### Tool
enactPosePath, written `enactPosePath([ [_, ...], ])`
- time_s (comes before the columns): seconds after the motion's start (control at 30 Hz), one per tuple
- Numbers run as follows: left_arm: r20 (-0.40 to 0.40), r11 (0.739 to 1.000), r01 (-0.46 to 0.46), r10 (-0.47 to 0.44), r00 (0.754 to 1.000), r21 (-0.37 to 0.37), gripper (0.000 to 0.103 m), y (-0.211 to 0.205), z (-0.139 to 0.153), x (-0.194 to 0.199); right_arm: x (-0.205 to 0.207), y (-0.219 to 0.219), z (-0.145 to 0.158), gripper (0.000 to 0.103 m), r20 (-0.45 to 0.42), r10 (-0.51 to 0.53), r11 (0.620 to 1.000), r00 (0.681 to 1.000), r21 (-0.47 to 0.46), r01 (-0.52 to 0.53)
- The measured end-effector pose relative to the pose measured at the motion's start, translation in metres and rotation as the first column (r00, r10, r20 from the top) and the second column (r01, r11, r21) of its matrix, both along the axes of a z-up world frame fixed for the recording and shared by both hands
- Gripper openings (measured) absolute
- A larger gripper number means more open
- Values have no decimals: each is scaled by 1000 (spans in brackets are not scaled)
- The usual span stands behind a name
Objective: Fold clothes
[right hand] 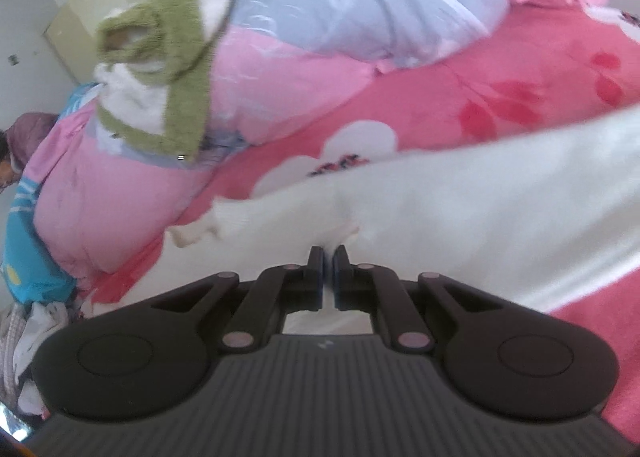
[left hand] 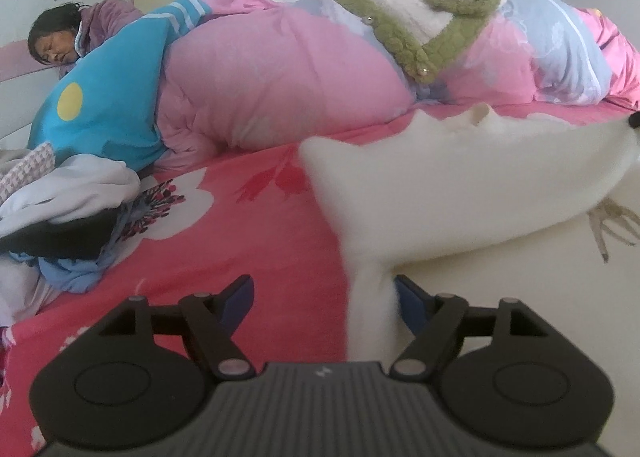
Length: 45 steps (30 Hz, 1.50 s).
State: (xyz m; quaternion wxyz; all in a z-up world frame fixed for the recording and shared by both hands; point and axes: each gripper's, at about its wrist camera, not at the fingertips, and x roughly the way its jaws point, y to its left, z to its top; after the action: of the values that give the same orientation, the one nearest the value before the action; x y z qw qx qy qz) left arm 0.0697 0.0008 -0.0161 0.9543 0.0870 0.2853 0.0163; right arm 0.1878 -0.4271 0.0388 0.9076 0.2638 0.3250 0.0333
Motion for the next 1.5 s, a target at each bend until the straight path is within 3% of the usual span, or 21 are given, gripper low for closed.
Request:
enactPosePath([
  [0.13,-5,1000,0,1,1000,3,78,-1,-1,1,-3,0,1,3,6,16,1000,1000,-23,-16],
  [0.37,-30,999,-25,24,999,-31,85,5,-3,5,8,7,-34,7,-119,43,985,992,-159,-62],
  [0.6,-24,997,-51,50,998,-54,86,11,0,4,-12,13,3,26,-12,-24,988,1000,-155,22],
  [0.7,-25,995,-69,67,997,-67,86,15,2,5,-20,41,20,30,66,99,994,993,-60,-95],
  [0.8,-31,992,-90,88,996,-85,86,20,3,6,-18,99,18,31,51,272,960,961,-84,-267],
  [0.93,-58,983,-119,111,992,-140,86,32,3,8,-14,176,10,31,19,474,875,880,-119,-469],
  [1.13,-123,949,-157,127,984,-272,86,54,-1,12,-18,244,-10,31,-12,598,786,801,-184,-590],
  [1.27,-141,940,-163,125,982,-301,86,59,-2,11,-12,257,-35,30,-88,646,730,758,-220,-647],
  [1.4,-125,932,-152,116,985,-329,85,60,10,1,-20,247,-54,30,-25,655,738,755,-197,-646],
  [1.5,-62,921,-141,127,990,-363,85,64,27,-10,-21,244,-56,30,-15,649,746,760,-185,-640],
])
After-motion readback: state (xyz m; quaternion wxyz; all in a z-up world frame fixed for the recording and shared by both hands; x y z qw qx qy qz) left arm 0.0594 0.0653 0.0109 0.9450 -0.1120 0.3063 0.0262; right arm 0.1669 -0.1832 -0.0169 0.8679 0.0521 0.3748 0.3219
